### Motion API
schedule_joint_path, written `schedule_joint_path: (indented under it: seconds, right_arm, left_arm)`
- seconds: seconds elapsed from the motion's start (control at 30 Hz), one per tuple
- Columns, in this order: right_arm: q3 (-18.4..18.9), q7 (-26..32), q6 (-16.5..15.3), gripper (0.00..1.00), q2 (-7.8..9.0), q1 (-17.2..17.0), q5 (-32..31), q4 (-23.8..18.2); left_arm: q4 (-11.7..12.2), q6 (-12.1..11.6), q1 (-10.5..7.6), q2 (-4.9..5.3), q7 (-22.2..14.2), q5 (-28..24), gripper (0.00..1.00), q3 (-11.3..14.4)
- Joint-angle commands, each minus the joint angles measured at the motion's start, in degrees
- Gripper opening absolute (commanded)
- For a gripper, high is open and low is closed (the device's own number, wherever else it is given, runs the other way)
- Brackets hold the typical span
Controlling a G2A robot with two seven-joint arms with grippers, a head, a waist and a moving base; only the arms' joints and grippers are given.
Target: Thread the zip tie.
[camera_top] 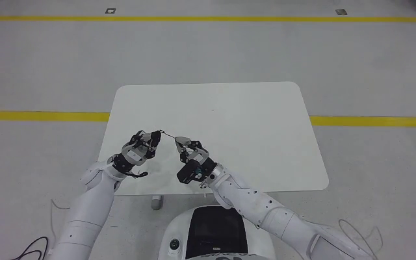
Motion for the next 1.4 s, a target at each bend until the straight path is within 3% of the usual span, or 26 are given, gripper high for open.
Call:
schedule_joint_path:
  seconds: [0.0,1.37]
  right_arm:
    - [0.0,0.0,0.0,0.0,-0.01,0.0,0.0,0.1]
    - [-4.1,3.3,0.0,0.0,0.28,2.2,0.0,1.5]
  left_arm:
    - [0.0,0.0,0.0,0.0,0.0,0.0,0.0,0.0]
    - [0.0,0.0,0.0,0.0,0.0,0.0,0.0,0.0]
